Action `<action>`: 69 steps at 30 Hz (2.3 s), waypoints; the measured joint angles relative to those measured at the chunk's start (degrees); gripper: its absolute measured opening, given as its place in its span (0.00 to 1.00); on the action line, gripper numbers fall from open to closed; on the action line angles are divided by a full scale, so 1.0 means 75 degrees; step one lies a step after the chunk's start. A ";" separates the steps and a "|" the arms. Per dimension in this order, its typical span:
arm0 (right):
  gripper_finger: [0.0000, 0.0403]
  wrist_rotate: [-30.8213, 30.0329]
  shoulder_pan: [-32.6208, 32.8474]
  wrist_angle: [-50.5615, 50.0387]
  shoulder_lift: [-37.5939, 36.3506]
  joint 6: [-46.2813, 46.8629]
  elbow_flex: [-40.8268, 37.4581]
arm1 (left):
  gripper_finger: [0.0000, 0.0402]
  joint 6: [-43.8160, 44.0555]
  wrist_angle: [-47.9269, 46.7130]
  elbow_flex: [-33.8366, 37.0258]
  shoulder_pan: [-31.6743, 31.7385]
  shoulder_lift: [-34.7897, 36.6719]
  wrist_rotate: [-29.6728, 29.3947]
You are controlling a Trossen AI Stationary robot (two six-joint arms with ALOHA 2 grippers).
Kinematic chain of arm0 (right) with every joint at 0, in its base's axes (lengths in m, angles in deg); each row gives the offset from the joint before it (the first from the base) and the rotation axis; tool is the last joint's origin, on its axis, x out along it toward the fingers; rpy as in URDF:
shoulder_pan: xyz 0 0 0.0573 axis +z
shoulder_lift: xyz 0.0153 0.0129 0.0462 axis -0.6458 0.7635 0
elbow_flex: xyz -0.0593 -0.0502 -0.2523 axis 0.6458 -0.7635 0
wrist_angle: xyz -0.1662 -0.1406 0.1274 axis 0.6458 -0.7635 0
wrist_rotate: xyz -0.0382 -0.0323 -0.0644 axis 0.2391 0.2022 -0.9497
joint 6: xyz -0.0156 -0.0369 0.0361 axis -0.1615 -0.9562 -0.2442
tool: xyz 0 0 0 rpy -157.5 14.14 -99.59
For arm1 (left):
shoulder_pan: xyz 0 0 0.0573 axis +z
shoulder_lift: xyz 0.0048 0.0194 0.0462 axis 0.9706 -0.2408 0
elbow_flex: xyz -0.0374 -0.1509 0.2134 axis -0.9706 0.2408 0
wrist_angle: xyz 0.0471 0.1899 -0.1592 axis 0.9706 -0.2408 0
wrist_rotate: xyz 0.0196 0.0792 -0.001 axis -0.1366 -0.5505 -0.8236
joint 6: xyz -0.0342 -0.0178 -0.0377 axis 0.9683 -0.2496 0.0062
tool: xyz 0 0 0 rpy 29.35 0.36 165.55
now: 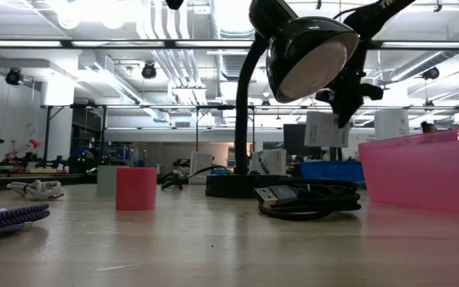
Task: Pick and place items into bin
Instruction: Put the left white card reader box into the blue bin
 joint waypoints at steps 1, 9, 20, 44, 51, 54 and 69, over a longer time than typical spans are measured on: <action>0.07 -0.0015 0.0000 0.0001 0.0041 -0.0044 -0.0036 | 0.37 0.0000 0.0000 0.0000 0.0000 0.0001 -0.0003; 0.07 -0.0084 0.0000 0.0020 0.0276 -0.0164 -0.0157 | 0.37 -0.0003 0.0000 0.0000 0.0000 0.0001 0.0000; 0.07 -0.0476 0.0003 0.0124 0.0726 -0.0291 -0.0203 | 0.37 -0.0006 0.0000 0.0003 0.0000 0.0001 0.0000; 0.11 -0.0738 0.0017 0.0217 0.1092 -0.0334 -0.0191 | 0.37 -0.0006 -0.0003 0.0000 0.0000 0.0001 0.0000; 0.16 -0.0735 0.0017 0.0217 0.1092 -0.0331 -0.0188 | 0.37 -0.0006 0.0000 0.0003 0.0003 0.0001 0.0000; 0.16 -0.0735 0.0017 0.0215 0.1089 -0.0331 -0.0188 | 0.37 -0.0006 0.0000 0.0003 0.0000 0.0001 0.0000; 0.25 -0.0645 0.0213 0.0138 0.1016 0.0062 -0.0019 | 0.37 -0.0011 -0.0002 0.0000 0.0001 0.0001 0.0000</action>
